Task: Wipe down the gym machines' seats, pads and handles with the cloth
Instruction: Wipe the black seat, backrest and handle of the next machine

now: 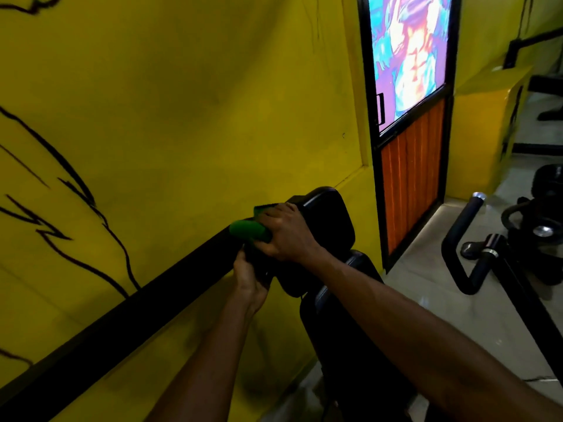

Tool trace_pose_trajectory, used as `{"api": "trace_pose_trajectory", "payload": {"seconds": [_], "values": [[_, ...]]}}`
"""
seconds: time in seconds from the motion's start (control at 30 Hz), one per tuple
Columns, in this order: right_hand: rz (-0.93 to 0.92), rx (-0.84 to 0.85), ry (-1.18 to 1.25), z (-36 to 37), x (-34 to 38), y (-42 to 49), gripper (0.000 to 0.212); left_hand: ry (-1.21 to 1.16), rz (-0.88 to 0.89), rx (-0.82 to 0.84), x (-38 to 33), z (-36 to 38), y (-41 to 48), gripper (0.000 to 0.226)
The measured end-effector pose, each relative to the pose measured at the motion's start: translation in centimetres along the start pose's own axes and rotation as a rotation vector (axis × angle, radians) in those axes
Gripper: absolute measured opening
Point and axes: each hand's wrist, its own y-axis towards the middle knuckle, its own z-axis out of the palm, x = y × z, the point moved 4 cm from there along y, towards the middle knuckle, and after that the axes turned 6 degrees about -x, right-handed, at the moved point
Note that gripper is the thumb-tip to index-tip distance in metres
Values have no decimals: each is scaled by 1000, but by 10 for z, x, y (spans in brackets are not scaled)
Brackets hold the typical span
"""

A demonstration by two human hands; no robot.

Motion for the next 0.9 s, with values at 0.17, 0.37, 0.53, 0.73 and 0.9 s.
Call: {"api": "trace_pose_trajectory", "payload": {"seconds": [0.17,0.37,0.53,0.73,0.9], "values": [[440,90,-43,-8,-9,49,39,137,21,-44,-1,10,-8,48],[205,20,163,-15,-10,-3,57,134,66,-61,0,15,-18,37],[272,-1,95,-26,-73,-19,68,196,28,-61,3,10,-14,36],[561,-103,32,-21,-71,3,64,214,43,-107,6,14,-12,29],[34,-115,259,-4,-4,-46,60,94,45,-108,11,10,-5,34]]}}
